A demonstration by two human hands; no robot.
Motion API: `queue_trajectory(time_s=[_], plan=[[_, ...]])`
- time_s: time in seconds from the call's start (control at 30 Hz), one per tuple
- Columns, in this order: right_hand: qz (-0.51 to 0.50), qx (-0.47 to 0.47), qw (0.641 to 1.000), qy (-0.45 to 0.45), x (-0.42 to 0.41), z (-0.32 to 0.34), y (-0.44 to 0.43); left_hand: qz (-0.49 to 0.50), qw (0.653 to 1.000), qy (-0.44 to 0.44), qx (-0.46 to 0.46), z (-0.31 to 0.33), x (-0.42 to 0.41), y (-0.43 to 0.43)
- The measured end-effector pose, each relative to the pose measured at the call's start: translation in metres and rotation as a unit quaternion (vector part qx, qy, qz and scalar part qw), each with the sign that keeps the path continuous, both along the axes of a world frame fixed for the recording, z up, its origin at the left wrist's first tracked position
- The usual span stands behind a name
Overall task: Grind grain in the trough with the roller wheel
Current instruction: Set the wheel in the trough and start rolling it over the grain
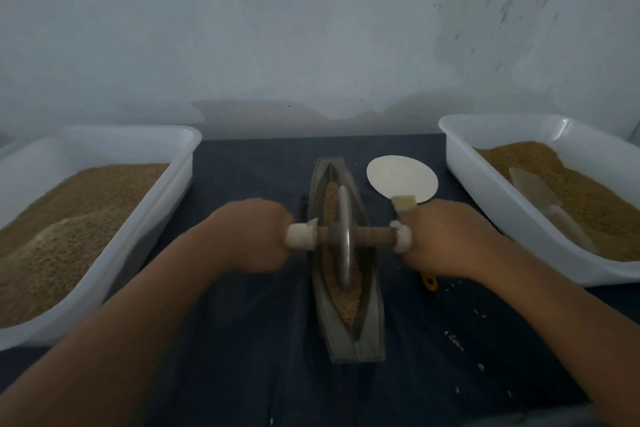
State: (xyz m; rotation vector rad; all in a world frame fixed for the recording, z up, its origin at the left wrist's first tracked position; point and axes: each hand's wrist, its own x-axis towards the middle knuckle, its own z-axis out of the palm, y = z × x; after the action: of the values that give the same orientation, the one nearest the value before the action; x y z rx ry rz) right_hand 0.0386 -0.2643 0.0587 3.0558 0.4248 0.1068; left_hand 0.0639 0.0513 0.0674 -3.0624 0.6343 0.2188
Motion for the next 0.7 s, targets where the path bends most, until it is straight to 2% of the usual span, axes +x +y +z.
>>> queue_trajectory(time_s=[0.13,0.2,0.37,0.43,0.57,0.7], plan=[[-0.003,-0.01,1.0,-0.029,-0.009,-0.005,-0.001,-0.017,1.0,0.013,0.017,0.001,-0.001,-0.001],[-0.032,-0.019,0.999,-0.032,0.015,-0.006,0.007,-0.007,1.0,0.01,0.02,0.004,0.015,-0.006],[-0.064,0.022,0.991,-0.112,0.071,-0.008,0.016,0.045,0.998,-0.039,0.031,0.02,0.061,-0.022],[-0.063,0.032,0.992,-0.1,0.071,-0.007,0.015,0.046,0.997,-0.049,0.039,0.023,0.061,-0.026],[-0.038,0.027,0.999,-0.018,0.029,-0.01,0.004,0.003,0.998,-0.04,0.042,0.015,0.018,-0.017],[0.02,0.028,0.999,0.0,-0.015,-0.014,-0.011,-0.013,0.997,-0.061,0.051,-0.003,-0.022,-0.001]])
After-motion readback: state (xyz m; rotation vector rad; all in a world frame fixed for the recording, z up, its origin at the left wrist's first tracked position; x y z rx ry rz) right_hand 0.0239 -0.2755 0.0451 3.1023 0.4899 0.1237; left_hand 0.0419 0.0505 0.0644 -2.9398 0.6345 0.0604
